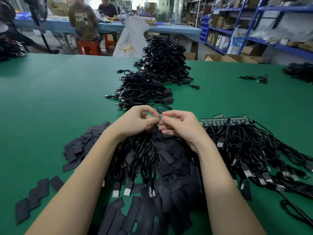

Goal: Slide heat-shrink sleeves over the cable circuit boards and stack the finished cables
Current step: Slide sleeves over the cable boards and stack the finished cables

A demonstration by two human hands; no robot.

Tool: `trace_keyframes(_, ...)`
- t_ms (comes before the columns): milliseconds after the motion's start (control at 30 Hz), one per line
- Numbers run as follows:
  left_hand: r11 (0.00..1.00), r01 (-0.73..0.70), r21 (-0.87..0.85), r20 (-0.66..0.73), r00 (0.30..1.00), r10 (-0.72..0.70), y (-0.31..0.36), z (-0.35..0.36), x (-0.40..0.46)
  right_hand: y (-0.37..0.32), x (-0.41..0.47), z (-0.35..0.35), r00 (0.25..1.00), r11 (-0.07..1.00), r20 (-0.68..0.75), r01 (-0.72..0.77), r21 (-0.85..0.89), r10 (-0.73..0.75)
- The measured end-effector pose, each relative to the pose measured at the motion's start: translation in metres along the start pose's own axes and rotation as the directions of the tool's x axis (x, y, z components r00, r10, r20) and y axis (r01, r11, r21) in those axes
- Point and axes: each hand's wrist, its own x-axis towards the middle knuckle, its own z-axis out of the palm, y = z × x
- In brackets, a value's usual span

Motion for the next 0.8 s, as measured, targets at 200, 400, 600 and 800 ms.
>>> trace_keyframes(200, 0.993, 0.074, -0.096, -0.002, 0.997, -0.074, -0.002, 0.002, -0.001, 0.0, 0.003, -0.006, 0.986, 0.74, -0.133, -0.011, -0.673, -0.106)
trace_keyframes(400, 0.995, 0.09, -0.044, -0.04, 0.995, -0.092, 0.002, 0.0, -0.005, -0.003, 0.002, 0.004, 0.99, 0.578, -0.136, -0.085, -0.811, -0.046)
trace_keyframes(600, 0.988, 0.113, -0.107, -0.014, 0.993, -0.115, 0.008, 0.0, -0.009, -0.003, 0.002, -0.002, 0.99, 0.664, -0.132, -0.065, -0.745, -0.051)
trace_keyframes(800, 0.936, 0.157, -0.314, 0.005, 0.986, -0.164, 0.013, 0.007, -0.008, 0.0, 0.004, -0.009, 0.992, 0.889, -0.087, 0.043, -0.456, -0.092)
